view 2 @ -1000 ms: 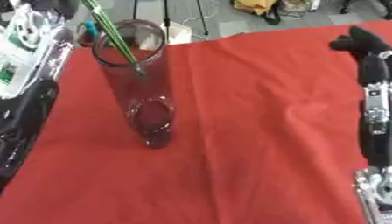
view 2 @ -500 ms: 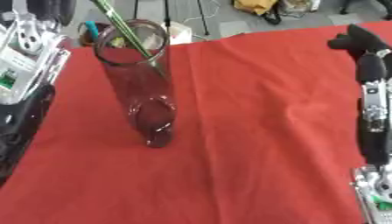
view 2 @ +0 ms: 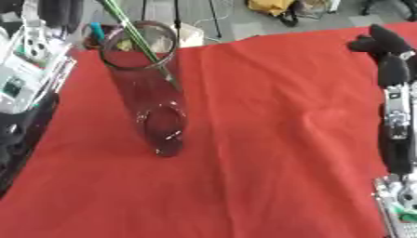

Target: Arrange flowers into the vase.

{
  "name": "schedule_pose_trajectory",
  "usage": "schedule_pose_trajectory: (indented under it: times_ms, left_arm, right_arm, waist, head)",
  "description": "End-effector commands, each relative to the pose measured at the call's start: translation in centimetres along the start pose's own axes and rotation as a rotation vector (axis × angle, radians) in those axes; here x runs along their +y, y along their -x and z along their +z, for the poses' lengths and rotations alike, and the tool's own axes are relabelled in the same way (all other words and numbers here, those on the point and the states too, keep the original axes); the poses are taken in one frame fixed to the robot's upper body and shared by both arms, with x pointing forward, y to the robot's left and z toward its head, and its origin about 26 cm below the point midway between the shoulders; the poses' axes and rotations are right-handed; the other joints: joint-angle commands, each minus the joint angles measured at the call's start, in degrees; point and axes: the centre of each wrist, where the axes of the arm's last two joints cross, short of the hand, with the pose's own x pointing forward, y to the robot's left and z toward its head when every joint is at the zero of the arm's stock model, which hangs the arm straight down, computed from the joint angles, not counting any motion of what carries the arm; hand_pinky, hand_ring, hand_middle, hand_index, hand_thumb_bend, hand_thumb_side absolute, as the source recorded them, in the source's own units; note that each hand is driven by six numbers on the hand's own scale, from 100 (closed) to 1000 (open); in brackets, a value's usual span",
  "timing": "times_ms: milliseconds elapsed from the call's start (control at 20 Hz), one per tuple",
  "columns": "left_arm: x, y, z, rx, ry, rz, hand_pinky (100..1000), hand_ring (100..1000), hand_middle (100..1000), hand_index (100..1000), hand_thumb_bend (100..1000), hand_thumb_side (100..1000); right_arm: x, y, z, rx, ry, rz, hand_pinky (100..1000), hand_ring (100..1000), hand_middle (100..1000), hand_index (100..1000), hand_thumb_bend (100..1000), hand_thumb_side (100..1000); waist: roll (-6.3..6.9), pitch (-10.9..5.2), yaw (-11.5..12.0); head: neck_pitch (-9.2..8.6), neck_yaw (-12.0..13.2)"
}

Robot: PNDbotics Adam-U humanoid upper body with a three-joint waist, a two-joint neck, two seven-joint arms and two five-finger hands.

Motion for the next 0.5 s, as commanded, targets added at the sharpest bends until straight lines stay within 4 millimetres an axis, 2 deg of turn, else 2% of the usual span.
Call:
schedule_pose_trajectory:
  times_ms: [50,350,500]
  left_arm:
    - [0.59,-0.41,-0.47,-0.024,0.025,-0.057,255,399,393,315,100,834]
    - [0.97,-0.06,-0.12,-0.03,0.066,-0.147,291,432,431,399,100,819]
    - [1.2,0.15,0.09,-0.019,0.095,-0.21,337,472,478,473,100,805]
  right_arm:
    - [-0.33,-0.22,-0.3,-0.013,0.01,0.006,970,887,710,898,100,989]
    - [-0.35,-0.18,-0.21,-0.009,0.01,0.009,970,887,710,898,100,989]
    - [-0.38,-0.16,-0.17,-0.007,0.011,0.011,970,887,710,898,100,989]
  waist:
    - [-0.26,-1.27,-0.1]
    - [-0.2,-1.32,0.1]
    - [-0.24,-1.42,0.2]
  head:
    - [-0.13,-0.2]
    - [0.09,-0.4]
    - [0.18,-0.5]
